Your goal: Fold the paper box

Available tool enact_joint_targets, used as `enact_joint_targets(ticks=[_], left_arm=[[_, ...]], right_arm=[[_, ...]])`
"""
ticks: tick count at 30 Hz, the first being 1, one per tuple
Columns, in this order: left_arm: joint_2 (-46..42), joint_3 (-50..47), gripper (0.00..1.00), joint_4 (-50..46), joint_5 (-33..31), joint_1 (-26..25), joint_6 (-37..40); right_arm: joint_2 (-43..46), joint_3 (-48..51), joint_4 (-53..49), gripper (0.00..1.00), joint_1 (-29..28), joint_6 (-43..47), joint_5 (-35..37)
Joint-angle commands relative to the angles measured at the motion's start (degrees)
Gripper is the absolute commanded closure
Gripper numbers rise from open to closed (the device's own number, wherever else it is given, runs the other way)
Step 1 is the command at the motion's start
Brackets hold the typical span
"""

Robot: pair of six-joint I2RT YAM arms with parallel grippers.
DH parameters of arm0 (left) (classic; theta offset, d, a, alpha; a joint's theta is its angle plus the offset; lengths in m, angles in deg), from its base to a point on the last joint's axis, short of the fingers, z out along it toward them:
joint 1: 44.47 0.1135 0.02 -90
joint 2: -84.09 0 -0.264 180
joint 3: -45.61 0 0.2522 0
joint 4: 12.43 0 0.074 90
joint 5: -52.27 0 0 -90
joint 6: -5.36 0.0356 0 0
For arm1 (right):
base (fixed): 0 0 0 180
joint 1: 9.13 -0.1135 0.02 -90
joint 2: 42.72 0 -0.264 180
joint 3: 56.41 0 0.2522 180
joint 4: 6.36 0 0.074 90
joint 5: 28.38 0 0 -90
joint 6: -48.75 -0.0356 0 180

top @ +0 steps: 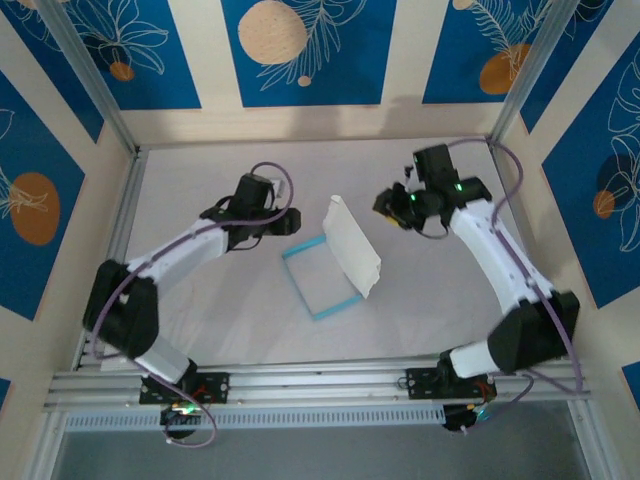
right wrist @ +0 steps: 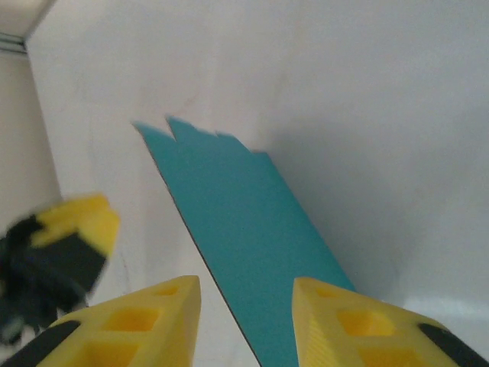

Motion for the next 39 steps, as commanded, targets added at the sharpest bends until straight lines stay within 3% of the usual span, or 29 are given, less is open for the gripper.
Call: enact_joint_targets(ticks=[1, 6, 11, 17, 20, 23, 27, 31, 39], left_arm=[[7.6, 5.7, 0.45, -2.8, 2.9, 1.2, 4.9], [14.1, 9.0, 0.5, -0.4, 6.4, 3.5, 2.5], [17.4, 8.7, 0.53, 1.5, 12.3, 4.1, -0.5], [16.9, 5.9, 0.53, 3.7, 12.1, 5.0, -2.5], [17.2, 5.5, 0.52, 4.0, 11.6, 5.2, -2.9], [17.8, 5.1, 0.52, 4.3, 11.9, 5.3, -3.2], [17.7, 4.1, 0.52, 4.6, 11.8, 5.4, -2.9], [16.9, 2.9, 0.52, 4.8, 11.9, 5.6, -2.2], [17.1, 0.0, 0.52, 7.2, 17.9, 5.8, -4.3]], right_arm=[[6.3, 8.8, -2.8, 0.66, -0.5, -6.4, 2.2], [15.7, 17.2, -5.9, 0.76, -4.0, -7.4, 0.4], [23.6, 18.6, -10.3, 0.85, -10.2, -6.0, 0.5], [28.9, 23.5, -9.3, 0.97, -25.2, -6.0, 4.6], [23.2, 24.6, -9.1, 1.0, -35.4, -6.0, 12.3], [14.9, 23.3, -7.8, 1.0, -40.9, -4.5, 18.8], [6.5, 23.0, -1.1, 1.0, -40.9, -0.2, 20.2], [-3.1, 21.0, 3.7, 1.0, -40.3, 3.5, 16.4], [-15.9, 19.6, 5.6, 1.0, -38.9, 3.5, 14.7]])
